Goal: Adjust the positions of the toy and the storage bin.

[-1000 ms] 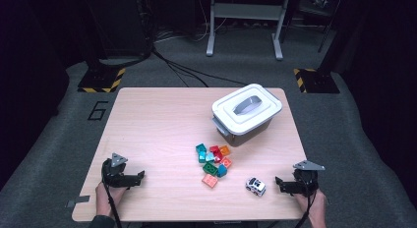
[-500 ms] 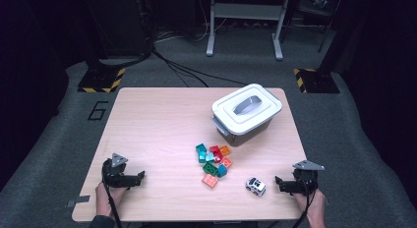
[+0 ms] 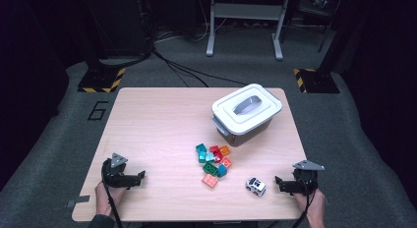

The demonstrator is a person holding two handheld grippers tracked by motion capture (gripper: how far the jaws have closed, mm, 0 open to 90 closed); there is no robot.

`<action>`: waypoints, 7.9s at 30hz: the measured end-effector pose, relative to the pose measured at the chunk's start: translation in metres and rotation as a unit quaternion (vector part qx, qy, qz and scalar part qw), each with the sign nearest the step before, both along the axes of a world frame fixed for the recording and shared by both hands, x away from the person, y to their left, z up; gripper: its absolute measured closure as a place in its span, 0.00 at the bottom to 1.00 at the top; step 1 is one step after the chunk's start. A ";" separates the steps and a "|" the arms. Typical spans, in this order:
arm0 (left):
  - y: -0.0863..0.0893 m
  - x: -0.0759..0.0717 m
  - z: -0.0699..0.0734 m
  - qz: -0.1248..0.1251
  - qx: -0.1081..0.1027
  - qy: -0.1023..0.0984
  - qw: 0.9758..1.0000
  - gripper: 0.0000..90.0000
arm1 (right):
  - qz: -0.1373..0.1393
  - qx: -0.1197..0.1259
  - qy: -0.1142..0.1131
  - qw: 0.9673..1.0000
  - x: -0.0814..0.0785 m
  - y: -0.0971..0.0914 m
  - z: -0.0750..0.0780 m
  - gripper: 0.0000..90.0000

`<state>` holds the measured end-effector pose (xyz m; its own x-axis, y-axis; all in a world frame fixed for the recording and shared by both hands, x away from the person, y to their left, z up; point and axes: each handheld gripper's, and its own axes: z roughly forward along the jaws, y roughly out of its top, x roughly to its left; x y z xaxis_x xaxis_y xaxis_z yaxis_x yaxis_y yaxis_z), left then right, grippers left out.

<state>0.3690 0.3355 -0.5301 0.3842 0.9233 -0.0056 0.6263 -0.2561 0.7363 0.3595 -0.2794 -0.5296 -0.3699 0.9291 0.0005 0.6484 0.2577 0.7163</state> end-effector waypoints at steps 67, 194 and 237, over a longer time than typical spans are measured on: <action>-0.227 0.086 0.012 -0.342 -0.071 0.075 0.934 0.07 | 0.000 0.002 0.003 1.000 -0.001 0.000 0.000 0.00; -0.208 0.049 0.044 -0.318 -0.046 0.006 0.947 0.16 | 0.001 0.002 0.003 1.000 -0.001 0.000 0.000 0.00; -0.204 -0.009 0.010 -0.356 -0.021 0.042 0.933 0.30 | 0.001 0.002 0.002 1.000 -0.001 0.000 0.000 0.00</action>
<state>0.3603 0.1314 -0.5204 0.8966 0.4327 -0.0940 0.3647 -0.6013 0.7109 0.3588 -0.2792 -0.5294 -0.3718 0.9283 0.0055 0.6511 0.2565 0.7143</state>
